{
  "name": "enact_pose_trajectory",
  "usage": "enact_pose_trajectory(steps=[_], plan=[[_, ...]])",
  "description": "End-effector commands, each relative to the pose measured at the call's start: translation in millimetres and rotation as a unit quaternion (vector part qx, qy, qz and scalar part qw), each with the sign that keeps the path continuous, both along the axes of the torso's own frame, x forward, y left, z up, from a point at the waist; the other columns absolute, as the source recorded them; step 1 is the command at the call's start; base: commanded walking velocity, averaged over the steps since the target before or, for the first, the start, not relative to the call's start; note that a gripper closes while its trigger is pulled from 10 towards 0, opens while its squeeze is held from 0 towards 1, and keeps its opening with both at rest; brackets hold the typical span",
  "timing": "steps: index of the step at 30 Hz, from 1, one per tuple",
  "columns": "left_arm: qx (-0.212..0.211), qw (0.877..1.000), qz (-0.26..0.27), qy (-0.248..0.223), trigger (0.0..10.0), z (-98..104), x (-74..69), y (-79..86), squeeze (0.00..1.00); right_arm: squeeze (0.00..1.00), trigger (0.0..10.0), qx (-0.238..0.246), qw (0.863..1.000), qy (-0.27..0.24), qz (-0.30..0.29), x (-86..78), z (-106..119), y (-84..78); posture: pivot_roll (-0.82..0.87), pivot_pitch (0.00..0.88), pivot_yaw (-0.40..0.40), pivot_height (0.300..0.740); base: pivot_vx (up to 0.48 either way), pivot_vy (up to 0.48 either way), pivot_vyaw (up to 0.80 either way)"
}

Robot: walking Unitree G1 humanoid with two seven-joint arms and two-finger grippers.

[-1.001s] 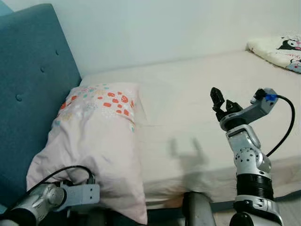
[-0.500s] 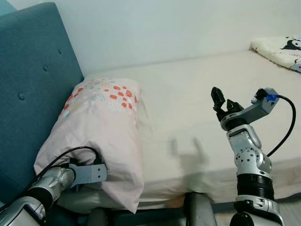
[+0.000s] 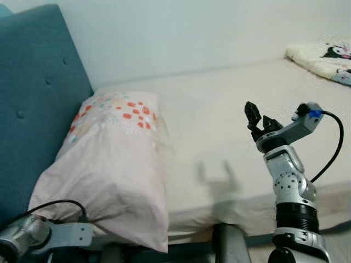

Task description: Clean up the room

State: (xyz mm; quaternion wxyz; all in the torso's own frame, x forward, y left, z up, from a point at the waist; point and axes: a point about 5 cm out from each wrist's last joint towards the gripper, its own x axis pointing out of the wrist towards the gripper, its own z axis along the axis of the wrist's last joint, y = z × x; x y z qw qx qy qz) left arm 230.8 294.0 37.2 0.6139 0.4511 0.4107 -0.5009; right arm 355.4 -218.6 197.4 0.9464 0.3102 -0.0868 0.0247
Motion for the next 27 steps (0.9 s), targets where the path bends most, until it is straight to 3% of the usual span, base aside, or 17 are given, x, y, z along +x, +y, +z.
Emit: enact_pose_trajectory(steps=[1,2,4,5,6,7,8,9,11,12,13,16,17,20,25,26,27], plan=[[-0.032,0.999,0.002,0.013,10.0,14,1.7,-1.5,0.0,0.0,10.0,0.001,1.0,0.015,0.011,1.3,-6,3.4,0.01,0.0,0.025,0.497,0.0,0.0,0.0],[-0.032,0.999,0.002,0.013,10.0,14,1.7,-1.5,0.0,0.0,10.0,0.001,1.0,0.015,0.011,1.3,-6,3.4,0.01,0.0,0.025,0.497,0.0,0.0,0.0],[-0.211,0.977,-0.008,0.017,10.0,58,2.2,-37.4,0.0,0.0,10.0,0.0,1.0,0.013,0.019,2.5,-5,5.5,0.01,0.0,0.021,0.497,0.0,0.0,0.0],[-0.324,0.946,-0.012,-0.013,10.0,85,9.3,-61.4,0.0,0.0,10.0,-0.005,1.0,0.013,0.024,2.7,-6,6.7,0.01,0.0,0.021,0.497,0.0,0.0,0.0],[-0.324,0.946,-0.012,-0.013,10.0,85,9.3,-61.4,0.0,0.0,10.0,-0.005,1.0,0.013,0.024,2.7,-6,6.7,0.01,0.0,0.021,0.497,0.0,0.0,0.0],[-0.324,0.932,0.075,-0.142,10.0,120,66.8,9.4,0.0,0.0,10.0,-0.004,1.0,0.006,0.029,2.1,-6,7.8,0.02,0.0,0.019,0.497,0.0,0.0,0.0],[-0.422,0.888,0.059,-0.172,10.0,133,69.4,-21.4,0.0,0.0,10.0,-0.004,0.999,0.004,0.032,1.8,-6,8.6,0.01,0.0,0.019,0.502,0.0,0.0,0.0],[-0.422,0.888,0.059,-0.172,10.0,133,69.4,-21.4,0.0,0.0,10.0,-0.004,0.999,0.004,0.032,1.8,-6,8.6,0.01,0.0,0.019,0.502,0.0,0.0,0.0],[-0.567,0.807,0.044,-0.162,10.0,143,54.1,-87.1,0.0,0.0,10.0,-0.009,0.999,0.001,0.039,1.0,-7,11.1,0.01,0.0,0.021,0.512,0.0,0.0,0.0],[-0.617,0.776,0.038,-0.129,10.0,146,35.2,-116.2,0.0,0.0,10.0,-0.013,0.999,0.0,0.042,0.8,-7,12.1,0.01,0.0,0.021,0.516,0.0,0.0,0.0],[-0.617,0.776,0.038,-0.129,10.0,146,35.2,-116.2,0.0,0.0,10.0,-0.013,0.999,0.0,0.042,0.8,-7,12.1,0.01,0.0,0.021,0.516,0.0,0.0,0.0],[-0.692,0.693,0.148,-0.14,10.0,149,51.5,-129.1,0.0,0.0,10.0,-0.02,0.999,0.006,0.048,-0.9,-12,13.7,0.0,0.0,0.014,0.531,-0.16,0.0,0.0],[-0.692,0.693,0.148,-0.14,10.0,149,51.5,-129.1,0.0,0.0,10.0,-0.02,0.999,0.006,0.048,-0.9,-12,13.7,0.0,0.0,0.014,0.531,-0.48,0.0,0.0],[-0.734,0.631,0.204,-0.145,10.0,148,56.1,-133.0,0.0,0.0,10.0,-0.029,0.998,0.009,0.054,-0.8,-15,15.5,0.01,0.0,0.011,0.546,-0.245,0.0,0.0],[-0.741,0.614,0.226,-0.15,10.0,143,61.4,-133.8,0.0,0.0,10.0,-0.031,0.998,0.008,0.057,-0.4,-15,16.6,0.01,0.0,0.009,0.556,0.0,0.0,0.0],[-0.731,0.604,0.265,-0.173,10.0,139,66.6,-134.9,0.0,0.0,10.0,-0.035,0.998,0.008,0.059,0.0,-15,17.5,0.02,0.0,0.012,0.56,0.0,0.0,0.0],[-0.711,0.571,0.35,-0.215,10.0,132,76.7,-133.7,0.0,0.0,10.0,-0.041,0.997,0.007,0.06,0.7,-16,19.0,0.02,0.0,0.014,0.57,0.0,0.0,0.0]])
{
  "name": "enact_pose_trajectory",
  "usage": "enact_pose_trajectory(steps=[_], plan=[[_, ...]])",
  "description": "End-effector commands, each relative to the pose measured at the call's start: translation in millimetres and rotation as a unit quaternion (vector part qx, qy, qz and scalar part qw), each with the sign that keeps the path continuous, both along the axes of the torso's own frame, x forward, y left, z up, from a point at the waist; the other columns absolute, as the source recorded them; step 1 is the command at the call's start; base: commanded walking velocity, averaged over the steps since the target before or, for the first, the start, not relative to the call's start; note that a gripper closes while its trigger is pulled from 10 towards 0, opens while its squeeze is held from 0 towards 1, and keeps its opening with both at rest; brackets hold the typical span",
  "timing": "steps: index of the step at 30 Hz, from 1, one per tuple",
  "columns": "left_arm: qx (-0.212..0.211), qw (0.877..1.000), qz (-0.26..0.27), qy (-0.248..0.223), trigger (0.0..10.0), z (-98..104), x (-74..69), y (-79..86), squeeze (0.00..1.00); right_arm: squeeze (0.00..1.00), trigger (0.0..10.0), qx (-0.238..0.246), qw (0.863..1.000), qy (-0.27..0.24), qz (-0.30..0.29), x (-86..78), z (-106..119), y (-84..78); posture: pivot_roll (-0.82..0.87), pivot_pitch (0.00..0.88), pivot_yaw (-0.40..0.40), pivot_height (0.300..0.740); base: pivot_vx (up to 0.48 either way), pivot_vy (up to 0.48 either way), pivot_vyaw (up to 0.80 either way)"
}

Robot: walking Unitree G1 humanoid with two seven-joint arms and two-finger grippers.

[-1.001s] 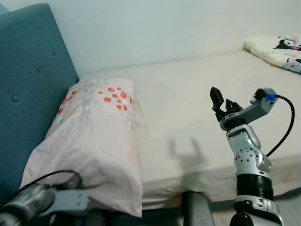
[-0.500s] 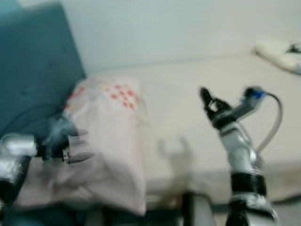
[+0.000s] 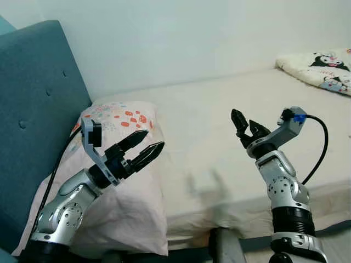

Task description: Clean up the room

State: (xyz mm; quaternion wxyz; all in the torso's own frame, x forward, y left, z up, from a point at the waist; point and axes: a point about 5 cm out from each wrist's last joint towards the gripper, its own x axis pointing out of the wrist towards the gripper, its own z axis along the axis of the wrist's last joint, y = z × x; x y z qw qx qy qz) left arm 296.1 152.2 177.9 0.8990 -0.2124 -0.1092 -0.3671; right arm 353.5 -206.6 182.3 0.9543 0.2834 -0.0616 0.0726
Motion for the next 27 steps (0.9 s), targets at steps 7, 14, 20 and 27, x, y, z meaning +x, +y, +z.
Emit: enact_pose_trajectory(steps=[7,14,20,27], plan=[[-0.008,0.971,0.213,0.106,10.0,-26,19.2,11.9,0.0,0.0,10.0,-0.021,1.0,0.0,0.01,1.3,-5,9.4,0.02,0.0,0.015,0.59,0.0,0.0,0.0],[0.087,0.961,0.227,0.133,10.0,-44,14.9,-2.3,0.0,0.0,10.0,-0.035,0.999,0.036,0.019,-2.4,-30,11.0,0.02,0.0,0.004,0.619,-0.206,0.0,0.0],[0.092,0.959,0.227,0.141,10.0,-50,14.6,-7.8,0.0,0.0,10.0,-0.051,0.997,0.058,0.028,-3.3,-44,13.2,0.01,0.0,-0.002,0.643,-0.16,0.0,0.0],[0.1,0.958,0.222,0.15,10.0,-56,13.5,-14.7,0.0,0.0,10.0,-0.053,0.996,0.068,0.026,-5.4,-53,11.4,0.01,0.0,0.001,0.668,-0.206,0.0,0.0]])
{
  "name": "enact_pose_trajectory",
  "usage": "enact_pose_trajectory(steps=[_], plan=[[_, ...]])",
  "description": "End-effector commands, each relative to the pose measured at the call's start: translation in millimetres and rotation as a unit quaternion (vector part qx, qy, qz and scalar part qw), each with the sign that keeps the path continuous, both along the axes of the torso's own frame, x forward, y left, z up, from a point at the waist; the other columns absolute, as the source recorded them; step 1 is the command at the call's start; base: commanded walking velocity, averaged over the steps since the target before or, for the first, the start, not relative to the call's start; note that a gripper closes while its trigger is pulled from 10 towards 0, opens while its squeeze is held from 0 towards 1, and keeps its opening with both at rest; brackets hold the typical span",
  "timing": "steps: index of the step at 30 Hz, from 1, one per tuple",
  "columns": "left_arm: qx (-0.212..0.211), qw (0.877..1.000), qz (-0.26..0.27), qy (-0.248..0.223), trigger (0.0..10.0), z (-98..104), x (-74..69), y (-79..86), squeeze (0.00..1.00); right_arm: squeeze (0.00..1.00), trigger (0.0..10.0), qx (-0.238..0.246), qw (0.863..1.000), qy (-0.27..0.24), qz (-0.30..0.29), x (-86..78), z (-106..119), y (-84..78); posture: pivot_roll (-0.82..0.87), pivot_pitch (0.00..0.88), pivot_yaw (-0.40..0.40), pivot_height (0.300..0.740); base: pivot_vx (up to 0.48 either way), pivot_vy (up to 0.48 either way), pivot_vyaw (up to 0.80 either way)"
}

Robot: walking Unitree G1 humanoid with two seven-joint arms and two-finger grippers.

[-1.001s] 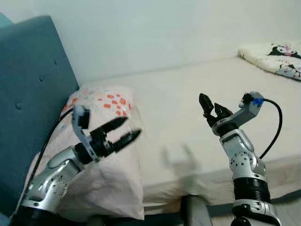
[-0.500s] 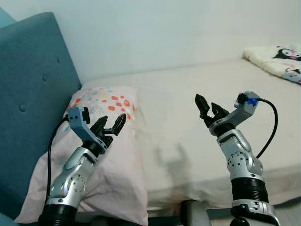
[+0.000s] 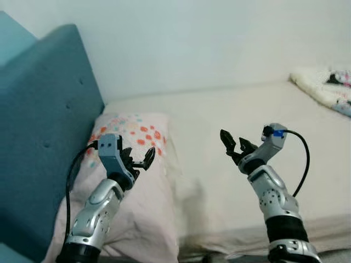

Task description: Clean up the room

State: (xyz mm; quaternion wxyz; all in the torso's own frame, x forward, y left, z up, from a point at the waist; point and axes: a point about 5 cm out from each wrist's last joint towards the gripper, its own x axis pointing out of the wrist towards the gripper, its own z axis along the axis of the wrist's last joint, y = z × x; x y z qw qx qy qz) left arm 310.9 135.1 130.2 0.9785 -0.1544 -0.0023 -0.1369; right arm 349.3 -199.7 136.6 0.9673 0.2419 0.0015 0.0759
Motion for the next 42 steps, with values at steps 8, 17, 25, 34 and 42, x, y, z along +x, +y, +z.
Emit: enact_pose_trajectory(steps=[8,17,25,34,42], plan=[[0.016,1.0,-0.004,0.013,10.0,-17,-4.3,2.7,0.0,0.0,10.0,-0.021,0.998,0.05,0.015,-7.7,-33,6.3,0.0,0.0,0.004,0.697,-0.044,0.0,0.0],[0.024,0.998,-0.016,0.048,10.0,-46,-17.9,7.9,0.0,0.0,10.0,-0.029,0.994,0.104,0.016,-21.3,-68,5.4,0.01,0.0,0.006,0.731,0.0,0.0,0.0],[0.015,0.997,0.012,0.072,10.0,-64,-26.8,26.0,0.0,0.0,10.0,-0.04,0.989,0.141,0.02,-31.5,-90,7.2,0.02,0.0,-0.008,0.74,0.0,0.0,0.0],[0.013,0.994,0.037,0.104,10.0,-81,-36.2,41.0,0.0,0.0,10.0,-0.067,0.981,0.179,0.019,-43.6,-111,3.7,0.03,0.0,-0.012,0.74,0.0,0.0,0.0],[0.048,0.985,0.043,0.161,10.0,-113,-53.9,51.0,0.0,0.0,10.0,-0.124,0.956,0.264,0.013,-69.1,-143,-9.2,0.03,0.0,-0.008,0.74,0.0,0.0,0.0]])
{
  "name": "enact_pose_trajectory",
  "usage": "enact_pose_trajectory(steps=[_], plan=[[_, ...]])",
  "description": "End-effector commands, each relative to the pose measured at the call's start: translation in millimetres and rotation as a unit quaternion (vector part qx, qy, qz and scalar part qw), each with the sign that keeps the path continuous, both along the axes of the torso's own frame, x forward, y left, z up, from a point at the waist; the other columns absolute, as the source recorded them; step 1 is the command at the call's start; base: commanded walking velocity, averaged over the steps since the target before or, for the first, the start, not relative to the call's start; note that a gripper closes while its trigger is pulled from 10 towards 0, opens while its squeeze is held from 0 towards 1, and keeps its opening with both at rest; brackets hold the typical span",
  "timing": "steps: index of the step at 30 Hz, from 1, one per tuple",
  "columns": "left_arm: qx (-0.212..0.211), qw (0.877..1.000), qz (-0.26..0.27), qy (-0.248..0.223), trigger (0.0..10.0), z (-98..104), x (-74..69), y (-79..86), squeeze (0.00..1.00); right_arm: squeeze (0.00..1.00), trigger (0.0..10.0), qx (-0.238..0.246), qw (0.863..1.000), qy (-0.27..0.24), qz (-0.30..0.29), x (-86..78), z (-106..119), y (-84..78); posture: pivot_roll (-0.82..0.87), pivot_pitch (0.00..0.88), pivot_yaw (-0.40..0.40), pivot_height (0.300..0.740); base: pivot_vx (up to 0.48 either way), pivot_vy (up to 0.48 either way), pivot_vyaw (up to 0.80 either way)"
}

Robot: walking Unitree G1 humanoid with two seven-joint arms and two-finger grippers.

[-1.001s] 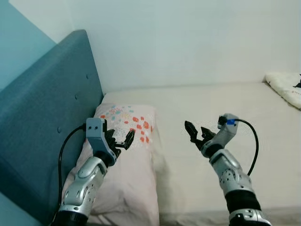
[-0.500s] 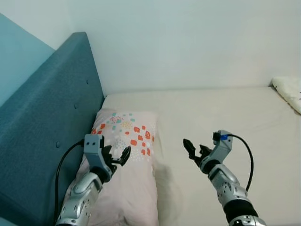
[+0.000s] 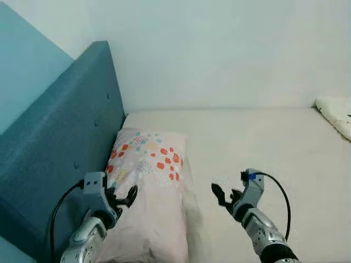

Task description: Clean up the room

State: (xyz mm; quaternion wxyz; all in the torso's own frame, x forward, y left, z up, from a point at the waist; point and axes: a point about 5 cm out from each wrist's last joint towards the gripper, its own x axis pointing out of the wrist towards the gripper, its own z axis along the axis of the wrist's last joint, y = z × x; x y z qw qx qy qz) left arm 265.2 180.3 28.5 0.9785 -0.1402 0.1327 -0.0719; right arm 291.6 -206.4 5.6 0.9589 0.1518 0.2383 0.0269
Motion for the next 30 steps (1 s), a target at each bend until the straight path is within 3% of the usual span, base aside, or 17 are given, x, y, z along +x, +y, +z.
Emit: enact_pose_trajectory(steps=[1,3,4,6,9,16,17,18,20,22,30], plan=[[0.022,0.999,-0.002,0.037,10.0,-19,-13.6,7.5,0.0,0.0,10.0,-0.038,0.998,0.055,0.009,-19.8,-21,-5.1,0.03,0.0,-0.009,0.74,0.0,0.0,0.0],[0.034,0.997,0.002,0.07,10.0,-39,-29.9,13.9,0.0,0.0,10.0,-0.054,0.993,0.105,0.007,-39.6,-38,-9.4,0.03,0.0,-0.009,0.74,0.0,0.0,0.0],[0.034,0.997,0.002,0.07,10.0,-39,-29.9,13.9,0.0,0.0,10.0,-0.054,0.993,0.105,0.007,-39.6,-38,-9.4,0.03,0.0,-0.009,0.74,0.0,0.0,0.0],[0.061,0.992,0.001,0.11,10.0,-59,-51.6,22.0,0.0,0.0,10.0,-0.066,0.989,0.131,0.022,-50.9,-49,-5.6,0.04,0.0,-0.012,0.74,0.0,0.0,0.0],[0.067,0.987,-0.006,0.148,10.0,-75,-70.6,26.5,0.0,0.0,10.0,-0.07,0.986,0.146,0.035,-56.0,-54,1.4,0.04,0.0,-0.011,0.74,0.0,0.0,0.0],[0.074,0.977,-0.01,0.2,10.0,-91,-89.8,28.8,0.0,0.0,10.0,-0.087,0.98,0.173,0.042,-63.8,-61,4.7,0.07,0.0,-0.025,0.74,0.0,-0.108,0.0],[0.083,0.97,-0.011,0.23,10.0,-99,-99.7,31.4,0.0,0.0,10.0,-0.089,0.979,0.181,0.041,-66.9,-64,5.6,0.07,0.0,-0.032,0.74,0.0,-0.349,0.0],[0.083,0.97,-0.011,0.23,10.0,-99,-99.7,31.4,0.0,0.0,10.0,-0.089,0.979,0.181,0.041,-66.9,-64,5.6,0.07,0.0,-0.032,0.74,0.0,-0.349,0.0],[0.088,0.952,0.011,0.294,10.0,-113,-119.6,38.6,0.0,0.0,10.0,-0.091,0.972,0.212,0.036,-81.1,-73,5.4,0.06,0.0,-0.04,0.74,0.0,-0.433,0.0],[0.087,0.942,0.014,0.322,10.0,-119,-130.1,39.3,0.0,0.0,10.0,-0.094,0.967,0.234,0.029,-92.7,-79,2.6,0.06,0.0,-0.036,0.74,0.0,-0.446,0.0],[0.091,0.936,-0.013,0.34,10.0,-125,-140.8,31.4,0.0,0.0,10.0,-0.098,0.961,0.259,0.015,-112.1,-87,-6.7,0.05,0.0,-0.039,0.74,0.0,-0.339,0.0]])
